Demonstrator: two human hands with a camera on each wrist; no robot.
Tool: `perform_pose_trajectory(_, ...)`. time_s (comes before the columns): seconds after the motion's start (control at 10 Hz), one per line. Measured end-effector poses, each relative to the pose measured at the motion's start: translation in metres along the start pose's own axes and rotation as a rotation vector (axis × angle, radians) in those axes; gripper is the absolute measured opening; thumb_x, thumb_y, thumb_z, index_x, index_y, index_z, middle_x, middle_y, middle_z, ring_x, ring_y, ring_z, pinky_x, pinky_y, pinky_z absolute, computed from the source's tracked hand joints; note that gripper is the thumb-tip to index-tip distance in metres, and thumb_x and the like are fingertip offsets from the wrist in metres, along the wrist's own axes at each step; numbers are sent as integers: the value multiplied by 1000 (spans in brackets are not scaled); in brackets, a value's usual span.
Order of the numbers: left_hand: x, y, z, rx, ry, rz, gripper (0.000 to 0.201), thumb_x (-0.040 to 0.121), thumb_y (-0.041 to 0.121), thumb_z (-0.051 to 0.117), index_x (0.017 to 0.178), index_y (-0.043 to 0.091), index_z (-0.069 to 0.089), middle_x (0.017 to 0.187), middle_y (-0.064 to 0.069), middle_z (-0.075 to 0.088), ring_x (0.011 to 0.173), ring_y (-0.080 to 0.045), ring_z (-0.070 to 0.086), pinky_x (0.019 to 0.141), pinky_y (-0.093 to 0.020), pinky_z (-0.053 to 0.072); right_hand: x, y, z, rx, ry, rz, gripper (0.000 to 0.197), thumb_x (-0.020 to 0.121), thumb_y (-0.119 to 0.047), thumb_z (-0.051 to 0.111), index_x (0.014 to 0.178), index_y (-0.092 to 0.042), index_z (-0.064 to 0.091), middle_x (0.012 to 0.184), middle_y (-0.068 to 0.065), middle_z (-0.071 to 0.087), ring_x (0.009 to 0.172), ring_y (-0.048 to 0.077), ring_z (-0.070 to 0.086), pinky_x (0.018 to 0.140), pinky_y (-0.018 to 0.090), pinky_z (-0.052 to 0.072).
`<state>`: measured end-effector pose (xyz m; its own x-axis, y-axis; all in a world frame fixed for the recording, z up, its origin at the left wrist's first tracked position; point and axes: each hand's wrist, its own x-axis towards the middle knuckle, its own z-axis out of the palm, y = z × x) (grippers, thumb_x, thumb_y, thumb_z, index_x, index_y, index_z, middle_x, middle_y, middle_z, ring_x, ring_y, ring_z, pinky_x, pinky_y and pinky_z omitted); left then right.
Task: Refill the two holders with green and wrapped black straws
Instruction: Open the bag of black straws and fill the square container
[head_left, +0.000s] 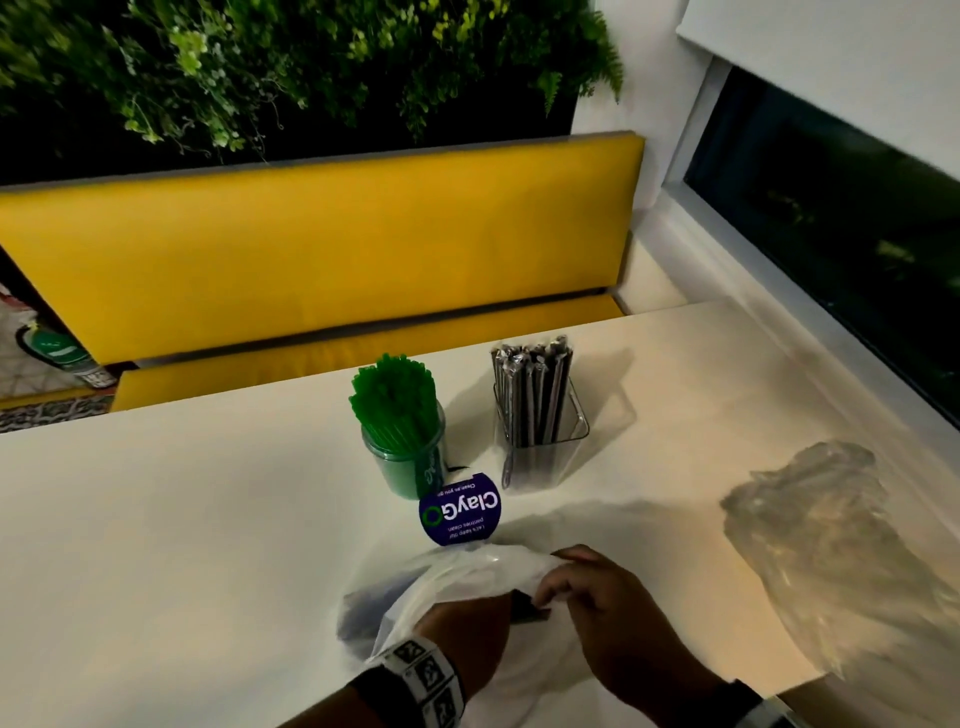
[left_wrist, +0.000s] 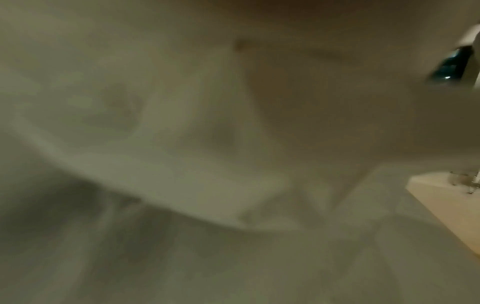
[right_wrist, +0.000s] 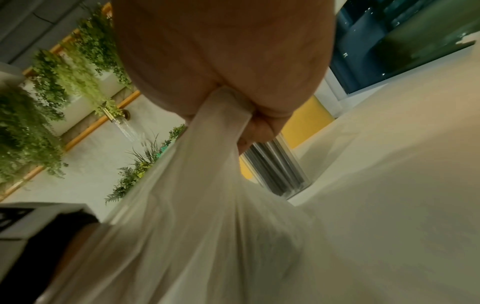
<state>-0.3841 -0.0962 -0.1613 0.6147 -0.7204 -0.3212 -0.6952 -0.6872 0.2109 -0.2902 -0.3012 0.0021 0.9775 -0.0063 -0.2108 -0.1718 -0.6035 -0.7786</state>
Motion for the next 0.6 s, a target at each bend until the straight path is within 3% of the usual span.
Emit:
perform_pose_trajectory(0.1,22,14,-15,-152,-76,56,40,99,36,47,139,33,47,140,4,54,130,-24,49,111,-36,35,-2,0,-1,16,12,6,42,80,-4,48,78,-38,73,98,-26,64,99,-5,60,87,9,44)
perform_pose_trajectory(0.2,43,-1,-44,-109,5,117,39,100,37,45,139,40,44,143,8,52,134,-21,46,114,-34,32,-4,0,-3,-52,-18,-2,37,77,-17,45,85,-43,70,105,-28,60,102,-4,58,88,9,44)
perform_pose_trajectory(0.3,67,-76,-180,-226,-57,76,38,102,44,41,139,53,40,149,14,46,141,-17,39,118,-31,26,-6,2,-5,-203,-35,16,25,85,-30,54,102,-38,71,111,-27,55,100,-2,57,85,10,46)
perform_pose_trajectory(0.4,71,-49,-195,-249,166,-80,41,98,34,43,136,49,39,139,17,54,129,-13,47,107,-23,33,-5,4,-10,-265,-9,16,26,89,-46,57,110,-38,68,112,-29,52,100,-3,56,83,8,44)
perform_pose_trajectory(0.5,63,-49,-209,-272,66,-38,44,88,34,48,131,45,44,129,17,59,119,-11,52,100,-20,37,-1,2,-11,-196,-36,8,24,96,-39,53,116,-35,67,111,-29,53,104,-4,55,89,7,42)
perform_pose_trajectory(0.6,69,-49,-215,-302,-104,-86,27,83,30,57,110,31,59,111,6,67,103,-18,61,82,-26,46,4,0,-8,-43,-90,34,22,97,-31,56,115,-39,66,111,-24,62,104,-4,58,94,16,47)
